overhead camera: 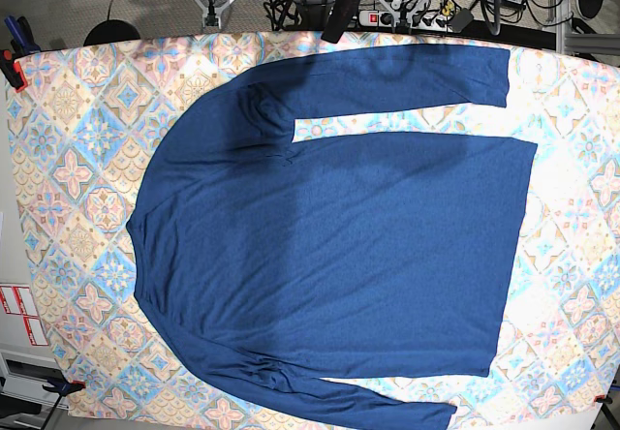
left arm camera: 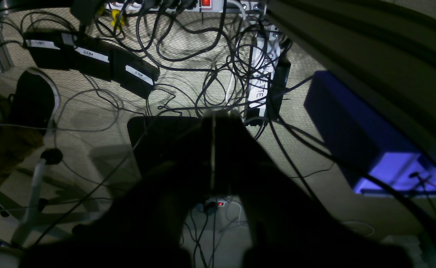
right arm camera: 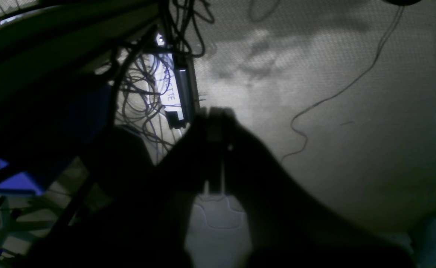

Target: Fold the T-shirt properly

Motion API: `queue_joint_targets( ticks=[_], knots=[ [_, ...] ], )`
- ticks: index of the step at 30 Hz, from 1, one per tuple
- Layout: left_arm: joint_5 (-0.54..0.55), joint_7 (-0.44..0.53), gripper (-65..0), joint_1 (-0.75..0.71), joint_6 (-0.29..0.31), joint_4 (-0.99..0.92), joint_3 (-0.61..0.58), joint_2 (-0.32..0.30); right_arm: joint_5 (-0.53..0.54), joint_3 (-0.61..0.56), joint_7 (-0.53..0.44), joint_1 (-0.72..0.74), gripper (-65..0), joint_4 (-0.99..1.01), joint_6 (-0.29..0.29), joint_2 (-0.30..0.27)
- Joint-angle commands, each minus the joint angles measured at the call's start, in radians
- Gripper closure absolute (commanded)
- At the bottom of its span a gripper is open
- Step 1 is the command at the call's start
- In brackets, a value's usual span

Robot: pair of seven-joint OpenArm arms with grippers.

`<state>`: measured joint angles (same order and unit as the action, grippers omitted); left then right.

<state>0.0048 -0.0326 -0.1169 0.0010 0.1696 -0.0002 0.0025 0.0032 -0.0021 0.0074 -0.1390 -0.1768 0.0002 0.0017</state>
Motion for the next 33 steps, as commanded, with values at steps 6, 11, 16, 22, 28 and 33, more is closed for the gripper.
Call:
queue_joint_targets(
  ticks=[6,11,16,22,28,33],
  knots=[
    [0.001,0.006,0.0,-0.005,0.001,0.003,0.001,-0.002,-0.006,-0.003,-0.005,-0.007,0.0,0.001,-0.002,-0.001],
    [0.001,0.006,0.0,-0.007,0.001,0.003,-0.001,-0.002,-0.006,-0.005,-0.005,-0.007,0.0,0.003,-0.002,-0.001],
    [-0.007,0.006,0.0,-0.01,0.001,0.002,-0.002,-0.014,-0.007,-0.005,-0.005,-0.029,0.0,0.003,-0.002,-0.002],
    [-0.009,0.007,0.0,-0.036,0.001,0.002,-0.004,-0.032,-0.007,-0.005,-0.005,-0.058,0.0,-0.003,-0.002,-0.002],
    [-0.009,0.01,0.0,-0.076,0.001,0.003,-0.004,-0.068,-0.009,-0.005,-0.005,-0.095,0.0,-0.007,-0.002,-0.021],
    [-0.009,0.012,0.0,-0.109,0.001,0.005,-0.004,-0.098,-0.009,-0.006,-0.005,-0.175,0.0,-0.074,-0.002,-0.044]
  ],
)
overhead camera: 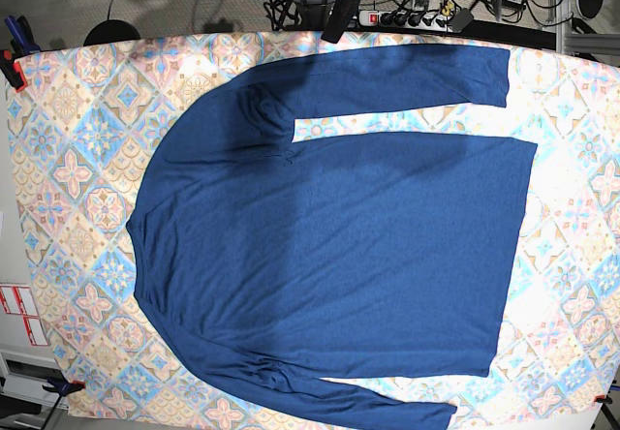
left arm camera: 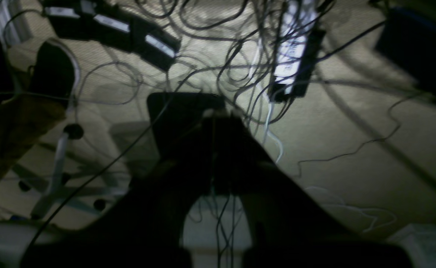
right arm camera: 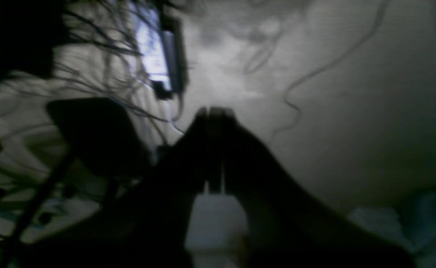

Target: Fold the T-shirt properly

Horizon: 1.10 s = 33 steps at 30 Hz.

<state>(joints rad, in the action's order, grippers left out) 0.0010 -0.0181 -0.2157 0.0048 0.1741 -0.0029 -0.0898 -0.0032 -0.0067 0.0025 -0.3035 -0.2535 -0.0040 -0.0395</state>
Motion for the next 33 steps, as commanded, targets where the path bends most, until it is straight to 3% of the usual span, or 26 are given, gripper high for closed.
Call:
queue_joint_targets(
  ticks=[1,4,13,20,26,33],
  knots=[
    [-0.005,-0.001,0.0,-0.021,-0.002,0.0,-0.001,-0.011,-0.002,-0.002,0.0,-0.032,0.0,-0.023,0.002,-0.009],
    [-0.005,-0.001,0.0,-0.074,-0.002,0.078,-0.001,-0.018,-0.002,-0.002,0.0,-0.092,0.0,-0.111,0.002,-0.027],
    [0.004,-0.009,0.0,-0.385,-0.002,0.614,-0.003,-0.103,-0.001,0.007,0.0,-0.256,0.0,-0.366,0.002,-0.066],
    [0.006,-0.009,0.0,-0.583,-0.002,0.928,0.004,-0.13,0.004,0.017,0.0,-0.363,0.0,-0.556,0.005,-0.106],
    [0.006,-0.009,0.0,-0.673,-0.002,1.083,0.004,-0.13,0.004,0.164,0.0,-0.431,0.0,-0.685,0.005,-0.107],
    [0.006,-0.009,0.0,-0.759,-0.002,1.229,0.004,-0.132,0.004,0.224,0.0,-0.526,0.0,-0.831,0.005,-0.109]
  ],
)
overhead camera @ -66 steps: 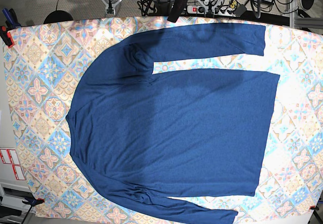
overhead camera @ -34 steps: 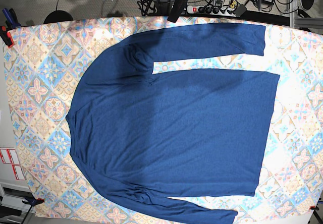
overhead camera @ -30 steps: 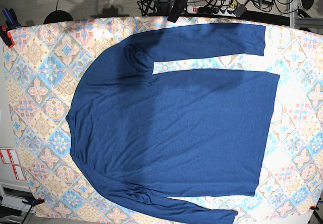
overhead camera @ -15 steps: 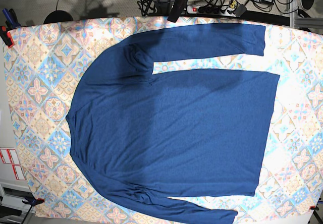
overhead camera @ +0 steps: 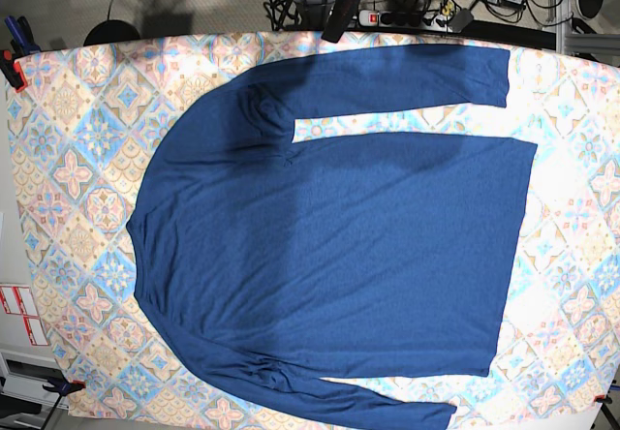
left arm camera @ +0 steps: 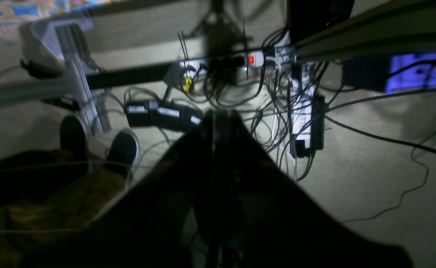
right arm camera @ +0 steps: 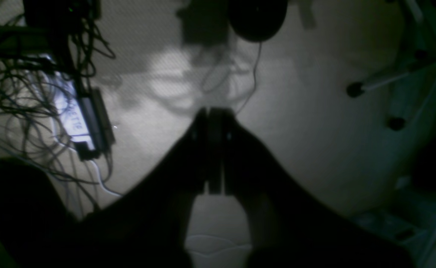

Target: Fold the T-shirt properly

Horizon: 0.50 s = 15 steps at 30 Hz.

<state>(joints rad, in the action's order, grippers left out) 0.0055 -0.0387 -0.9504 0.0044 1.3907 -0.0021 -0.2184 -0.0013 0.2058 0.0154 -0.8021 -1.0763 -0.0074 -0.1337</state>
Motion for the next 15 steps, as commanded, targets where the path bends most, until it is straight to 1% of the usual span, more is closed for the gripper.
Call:
queue_joint_targets(
  ticks=[1,8,11,15],
  knots=[
    [0.001,0.012,0.0,-0.035,-0.002,0.036,0.003,-0.003,0.002,0.019,-0.013,-0.041,0.0,-0.029,0.008,-0.014],
    [-0.008,0.012,0.0,-0.114,-0.004,0.206,0.004,-0.005,0.002,0.021,-0.013,-0.127,0.0,-0.193,0.008,-0.014],
    [-0.009,0.01,0.0,-0.146,-0.005,0.283,0.006,-0.006,0.002,0.047,-0.012,-0.164,0.0,-0.282,0.008,-0.011],
    [0.0,0.01,0.0,-0.18,-0.005,0.375,0.041,-0.006,0.002,0.082,0.067,-0.211,0.0,-0.44,0.008,-0.01]
  ],
)
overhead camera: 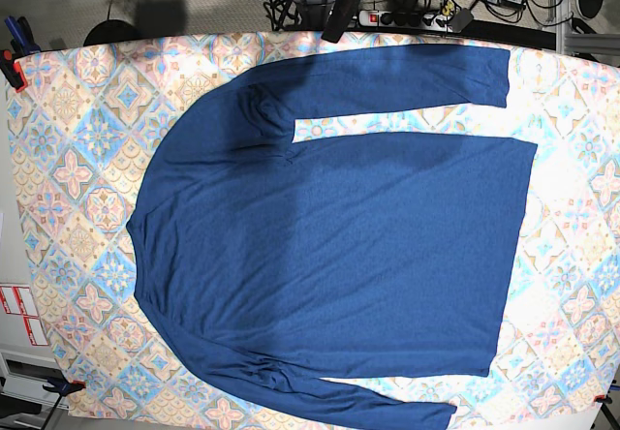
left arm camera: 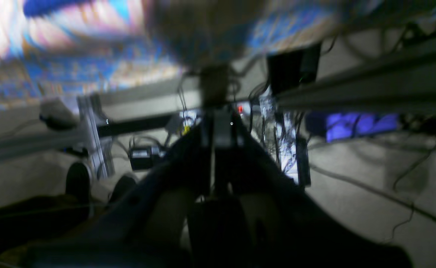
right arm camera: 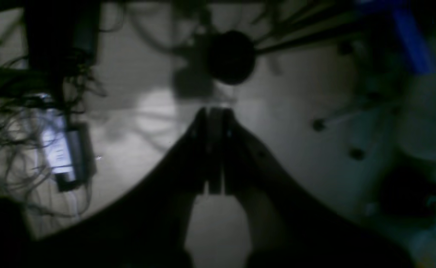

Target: Fold the T-shirt properly

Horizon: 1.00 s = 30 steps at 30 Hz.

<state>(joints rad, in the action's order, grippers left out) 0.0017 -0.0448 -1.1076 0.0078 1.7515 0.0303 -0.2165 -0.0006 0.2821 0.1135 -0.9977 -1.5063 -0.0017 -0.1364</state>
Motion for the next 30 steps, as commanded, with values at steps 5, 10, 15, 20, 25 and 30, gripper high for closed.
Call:
queue_joint_targets(
  ticks=[5,10,15,20,25,30],
  knots=[
    [0.004,0.0,0.0,-0.032,-0.009,0.098,0.053,-0.008,0.001,0.013,0.071,-0.039,0.0,-0.208,0.002,-0.006],
    [0.007,-0.114,0.0,-0.009,-0.007,0.153,0.079,-0.008,0.0,0.007,0.16,-0.039,0.0,-0.36,0.002,-0.006],
    [0.047,-0.132,-8.5,0.007,-0.007,0.176,0.079,-0.005,0.0,0.001,0.216,-0.017,0.0,-0.417,0.002,-0.006],
    [0.188,-0.132,-24.5,0.037,-0.007,0.178,0.082,-0.005,0.0,-0.036,0.219,0.013,0.0,-0.434,0.002,-0.007],
    [0.355,-0.132,-29.1,0.054,-0.007,0.176,0.145,-0.005,0.0,-0.076,0.22,0.043,0.0,-0.439,0.002,-0.009],
    [0.53,-0.134,-29.1,0.079,-0.007,0.156,0.196,-0.005,-0.002,-0.103,0.223,0.093,0.0,-0.439,0.002,-0.01]
  ],
)
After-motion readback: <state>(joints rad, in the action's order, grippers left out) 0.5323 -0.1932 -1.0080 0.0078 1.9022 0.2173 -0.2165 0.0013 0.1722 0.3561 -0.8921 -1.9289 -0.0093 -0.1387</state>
